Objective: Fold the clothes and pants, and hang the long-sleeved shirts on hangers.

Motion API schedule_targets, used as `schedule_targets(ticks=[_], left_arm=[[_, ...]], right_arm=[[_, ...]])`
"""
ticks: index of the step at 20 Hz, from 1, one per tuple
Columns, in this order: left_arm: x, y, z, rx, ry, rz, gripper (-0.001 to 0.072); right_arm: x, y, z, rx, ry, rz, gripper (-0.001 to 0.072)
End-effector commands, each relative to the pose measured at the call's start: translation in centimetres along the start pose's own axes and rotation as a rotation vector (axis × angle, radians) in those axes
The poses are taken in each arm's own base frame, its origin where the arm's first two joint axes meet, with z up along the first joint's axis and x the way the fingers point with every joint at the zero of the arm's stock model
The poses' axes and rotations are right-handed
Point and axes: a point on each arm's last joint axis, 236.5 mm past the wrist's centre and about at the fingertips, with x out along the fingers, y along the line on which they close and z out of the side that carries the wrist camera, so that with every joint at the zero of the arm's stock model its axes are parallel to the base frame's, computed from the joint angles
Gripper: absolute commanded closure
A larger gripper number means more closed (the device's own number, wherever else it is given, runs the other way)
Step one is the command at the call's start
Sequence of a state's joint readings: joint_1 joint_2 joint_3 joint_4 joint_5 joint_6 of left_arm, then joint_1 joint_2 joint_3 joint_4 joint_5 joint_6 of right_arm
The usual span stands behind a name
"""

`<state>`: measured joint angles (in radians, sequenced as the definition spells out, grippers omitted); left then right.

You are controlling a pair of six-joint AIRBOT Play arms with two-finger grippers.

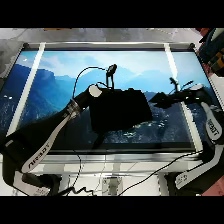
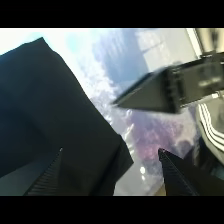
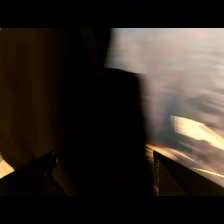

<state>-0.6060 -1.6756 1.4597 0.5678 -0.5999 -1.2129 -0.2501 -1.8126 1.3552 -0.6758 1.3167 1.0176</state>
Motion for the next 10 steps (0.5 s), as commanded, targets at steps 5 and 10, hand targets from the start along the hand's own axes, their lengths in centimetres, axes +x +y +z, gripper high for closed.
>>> schedule_targets(ticks=[5,10], left_arm=[[-0.2,-0.3,-1.3,-0.002,0.061,-0.021,0.0000],[-0.4,2.4,-2.1,0.155,0.102,0.088,0.0000]], right_arm=[[7.1,1.2,1.4,-0.019,-0.051,-0.137,0.0020],[8.4,2.3,-1.1,0.017,0.047,-0.123,0.0137]])
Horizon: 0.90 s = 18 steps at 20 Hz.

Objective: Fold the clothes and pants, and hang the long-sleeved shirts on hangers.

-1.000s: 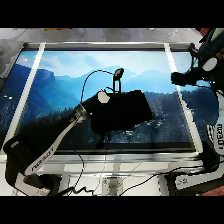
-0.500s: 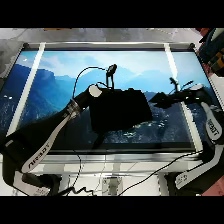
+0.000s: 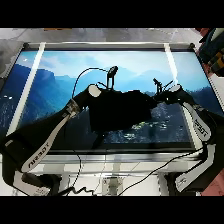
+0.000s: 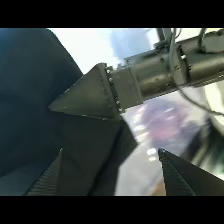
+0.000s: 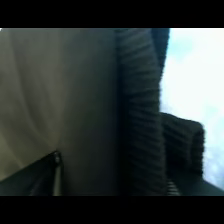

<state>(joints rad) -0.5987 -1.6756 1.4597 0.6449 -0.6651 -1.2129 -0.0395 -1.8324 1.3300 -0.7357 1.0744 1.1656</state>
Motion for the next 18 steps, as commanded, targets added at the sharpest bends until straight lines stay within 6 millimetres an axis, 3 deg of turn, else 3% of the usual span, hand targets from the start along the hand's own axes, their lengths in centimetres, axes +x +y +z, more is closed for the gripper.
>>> schedule_targets(ticks=[1,2,3,4,6,8,10,13,15,18], left_arm=[[-0.2,2.5,-0.8,0.144,0.044,0.104,0.0000],[-0.3,3.2,-0.9,0.181,0.055,0.132,0.0000],[-0.4,3.7,-0.9,0.202,0.060,0.150,0.0000],[-0.7,3.9,-0.8,0.210,0.060,0.158,0.0001],[-1.9,4.0,0.1,0.211,0.046,0.163,0.0001],[-4.5,4.7,1.6,0.270,0.032,0.211,0.0002],[-8.3,5.9,3.1,0.373,0.033,0.303,0.0001],[-14.9,6.9,4.7,0.476,0.045,0.434,0.0002],[-19.0,6.8,5.4,0.504,0.033,0.495,0.0002],[-24.5,5.7,6.9,0.532,-0.032,0.560,0.0004]], right_arm=[[1.3,2.2,-2.4,-0.024,0.095,0.059,0.0168],[1.8,3.2,-3.1,-0.045,0.122,0.086,0.0286],[2.3,3.9,-3.4,-0.063,0.130,0.091,0.0449],[2.9,4.3,-3.3,-0.084,0.118,0.083,0.0679],[3.2,5.7,-3.1,-0.095,0.103,0.099,0.0689],[1.7,7.0,-2.6,-0.112,0.078,0.118,0.0689],[-1.9,8.3,-1.3,-0.144,0.011,0.121,0.0689],[-10.4,9.2,0.3,-0.145,-0.128,0.073,0.0689],[-16.7,8.1,0.0,-0.101,-0.208,-0.018,0.0689],[-26.4,5.0,-2.9,0.018,-0.333,-0.209,0.0689]])
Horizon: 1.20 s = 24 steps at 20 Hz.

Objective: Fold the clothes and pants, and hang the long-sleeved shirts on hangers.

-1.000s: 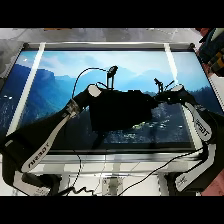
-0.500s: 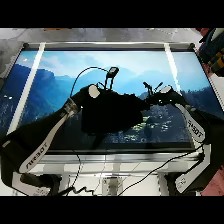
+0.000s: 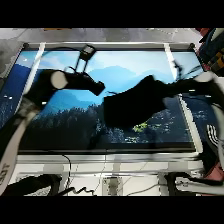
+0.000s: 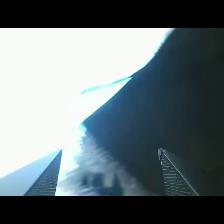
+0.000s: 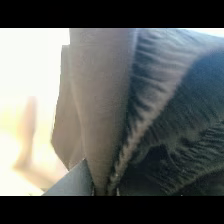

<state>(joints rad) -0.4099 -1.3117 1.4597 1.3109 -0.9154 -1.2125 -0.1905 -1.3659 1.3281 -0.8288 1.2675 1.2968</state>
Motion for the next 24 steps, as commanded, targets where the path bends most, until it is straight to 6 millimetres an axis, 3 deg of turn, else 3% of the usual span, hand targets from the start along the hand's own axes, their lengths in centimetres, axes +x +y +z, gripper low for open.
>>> schedule_targets(ticks=[1,3,6,8,11,14,17,20,24], left_arm=[[-6.3,3.2,0.7,0.049,-0.033,0.128,0.0004],[-9.0,3.4,1.7,0.052,-0.085,0.153,0.0004],[-11.0,2.8,2.6,0.059,-0.129,0.157,0.0004],[-11.2,2.8,2.7,0.060,-0.133,0.159,0.0003],[-11.0,2.8,2.6,0.060,-0.129,0.158,0.0004],[-11.0,2.8,2.6,0.060,-0.129,0.158,0.0003],[-11.0,2.8,2.6,0.060,-0.129,0.158,0.0004],[-11.0,2.8,2.6,0.060,-0.129,0.158,0.0004],[-11.0,2.8,2.6,0.060,-0.129,0.158,0.0003]], right_arm=[[-12.1,-3.9,-1.9,0.138,-0.140,-0.270,0.0688],[-19.4,-6.4,-3.8,0.228,-0.272,-0.455,0.0688],[-30.2,-9.8,-8.5,0.366,-0.477,-0.787,0.0689],[-37.5,-11.3,-13.5,0.481,-0.581,-1.057,0.0688],[-45.3,-11.3,-21.7,0.705,-0.661,-1.384,0.0688],[-48.3,-10.2,-27.0,0.991,-0.811,-1.485,0.0689],[-50.8,-9.4,-30.0,1.148,-0.959,-1.567,0.0689],[-53.6,-9.7,-30.5,1.145,-1.052,-1.641,0.0688],[-55.9,-12.3,-29.7,1.093,-1.070,-1.666,0.0688]])
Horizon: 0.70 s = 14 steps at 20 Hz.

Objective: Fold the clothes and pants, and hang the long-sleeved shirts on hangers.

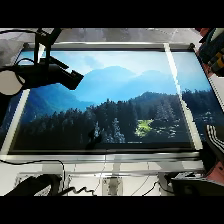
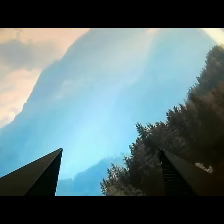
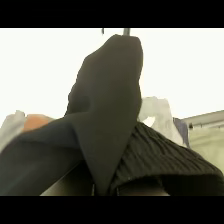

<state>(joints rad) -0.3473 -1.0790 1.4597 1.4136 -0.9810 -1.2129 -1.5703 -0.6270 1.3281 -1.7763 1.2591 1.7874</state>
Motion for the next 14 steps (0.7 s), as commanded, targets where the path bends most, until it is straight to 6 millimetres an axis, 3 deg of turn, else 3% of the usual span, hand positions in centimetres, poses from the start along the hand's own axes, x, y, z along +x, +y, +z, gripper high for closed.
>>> schedule_targets(ticks=[1,2,3,4,5,6,10,11,13,14], left_arm=[[0.0,0.0,0.0,0.000,-0.001,0.000,0.0004],[0.0,0.0,0.0,0.000,-0.001,0.001,0.0003],[0.0,0.0,0.0,0.000,-0.001,0.001,0.0004],[0.0,0.0,0.0,0.000,-0.001,0.000,0.0004],[0.0,0.0,0.0,0.000,-0.001,0.000,0.0004],[0.0,0.0,0.0,0.000,-0.001,0.001,0.0004],[0.0,0.0,0.0,0.000,-0.001,0.000,0.0004],[0.0,0.0,0.0,0.000,-0.001,0.001,0.0004],[0.0,0.0,0.0,0.000,-0.001,0.001,0.0004],[0.0,0.0,0.0,0.000,-0.001,0.001,0.0004]], right_arm=[[2.3,-0.3,1.8,0.013,-0.045,-0.025,0.0688],[3.1,-0.5,1.7,0.004,-0.031,-0.039,0.0686],[3.9,-0.5,1.6,-0.003,-0.016,-0.047,0.0628],[4.7,-0.4,1.4,-0.007,-0.001,-0.050,0.0436],[5.4,-0.3,1.2,-0.011,0.017,-0.052,0.0156],[6.1,-0.2,1.0,-0.014,0.032,-0.054,0.0023],[7.5,1.6,0.0,0.014,0.084,0.008,0.0041],[7.5,2.5,-0.2,0.030,0.092,0.045,0.0128],[7.2,4.0,-1.0,0.059,0.127,0.105,0.0678],[7.0,4.9,-1.5,0.073,0.150,0.139,0.0688]])
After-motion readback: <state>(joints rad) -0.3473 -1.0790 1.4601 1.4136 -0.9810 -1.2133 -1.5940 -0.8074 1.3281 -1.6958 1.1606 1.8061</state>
